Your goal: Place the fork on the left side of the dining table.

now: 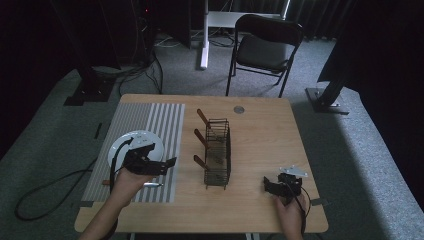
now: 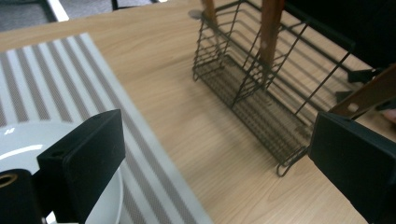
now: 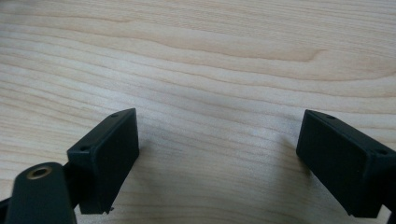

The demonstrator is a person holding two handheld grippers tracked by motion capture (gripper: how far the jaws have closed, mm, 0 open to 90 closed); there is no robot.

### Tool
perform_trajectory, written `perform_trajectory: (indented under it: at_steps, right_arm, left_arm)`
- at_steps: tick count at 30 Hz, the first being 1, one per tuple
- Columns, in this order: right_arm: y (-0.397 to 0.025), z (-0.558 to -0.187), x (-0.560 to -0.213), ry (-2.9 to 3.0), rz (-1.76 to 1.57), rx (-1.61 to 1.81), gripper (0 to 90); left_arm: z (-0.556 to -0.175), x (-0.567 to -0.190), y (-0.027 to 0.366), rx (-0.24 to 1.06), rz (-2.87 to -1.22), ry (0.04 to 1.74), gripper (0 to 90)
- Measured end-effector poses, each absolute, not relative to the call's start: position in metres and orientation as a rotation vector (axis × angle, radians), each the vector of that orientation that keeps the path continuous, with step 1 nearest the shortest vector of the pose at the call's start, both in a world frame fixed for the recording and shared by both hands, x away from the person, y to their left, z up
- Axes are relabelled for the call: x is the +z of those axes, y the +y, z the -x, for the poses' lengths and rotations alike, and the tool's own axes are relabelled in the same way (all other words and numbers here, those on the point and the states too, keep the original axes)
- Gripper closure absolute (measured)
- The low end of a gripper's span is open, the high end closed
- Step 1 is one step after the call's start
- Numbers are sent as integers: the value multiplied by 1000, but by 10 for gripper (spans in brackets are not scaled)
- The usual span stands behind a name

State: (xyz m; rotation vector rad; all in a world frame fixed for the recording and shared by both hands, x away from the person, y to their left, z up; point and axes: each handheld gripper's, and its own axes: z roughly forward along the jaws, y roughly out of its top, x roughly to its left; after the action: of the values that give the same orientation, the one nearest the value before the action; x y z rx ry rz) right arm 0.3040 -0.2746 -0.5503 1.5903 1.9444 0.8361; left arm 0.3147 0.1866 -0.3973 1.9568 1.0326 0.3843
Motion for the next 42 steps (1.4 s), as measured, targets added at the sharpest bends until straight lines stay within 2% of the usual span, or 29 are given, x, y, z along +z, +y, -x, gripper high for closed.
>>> perform_trajectory:
  at_steps: [11,27,30,31,34,38,41,42]
  right_arm:
    - [-275,-304,-550,1944,-1589,836,127]
    - [-275,-304,-550,1944,-1589,836,127]
    - [-275,-304,-550,1944,-1589,837,127]
    - [-275,-304,-550,1944,-1589,837,127]
    - [-275,-304,-550,1944,-1589,837,127]
    - [-275,-304,-550,1944,-1589,837,127]
    - [-275,-304,-550,1944,-1588,837,127]
    - [-275,-304,-550,1944,-1588,837,127]
  left_arm:
    - [-331,-376,163,364,-1965,976,39]
    - [-357,-372,130,340,-2008,945,51]
    - [-359,-374,127,338,-1989,948,89]
    - [-360,-374,126,330,-1986,943,136]
    - [-364,-376,122,319,-2005,936,158]
    - [-369,-379,118,310,-1999,932,253]
    - [-371,-383,116,298,-1988,946,268]
    - [-372,-385,116,290,-1991,947,331]
